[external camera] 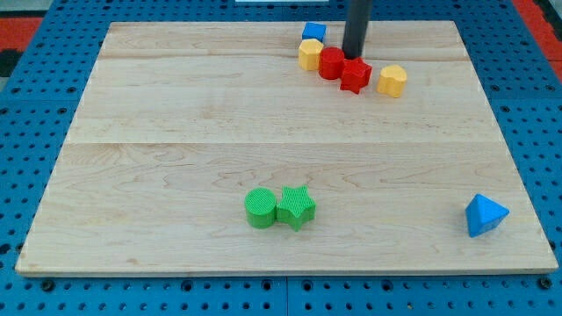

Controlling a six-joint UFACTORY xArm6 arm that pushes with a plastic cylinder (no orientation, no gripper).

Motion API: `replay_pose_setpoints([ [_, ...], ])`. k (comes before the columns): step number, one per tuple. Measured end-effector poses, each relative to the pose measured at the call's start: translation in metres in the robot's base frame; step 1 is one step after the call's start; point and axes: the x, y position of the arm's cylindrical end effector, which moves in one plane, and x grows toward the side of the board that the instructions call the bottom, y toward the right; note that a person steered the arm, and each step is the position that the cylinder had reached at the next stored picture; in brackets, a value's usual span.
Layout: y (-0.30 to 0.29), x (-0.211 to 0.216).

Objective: Push red star into yellow heart

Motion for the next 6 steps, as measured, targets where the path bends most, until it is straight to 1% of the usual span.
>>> replay_pose_setpoints([
  [1,-0.023,0.013],
  [2,-0.018,0.041],
  [4,0.058,0.042],
  [6,0.068,0.022],
])
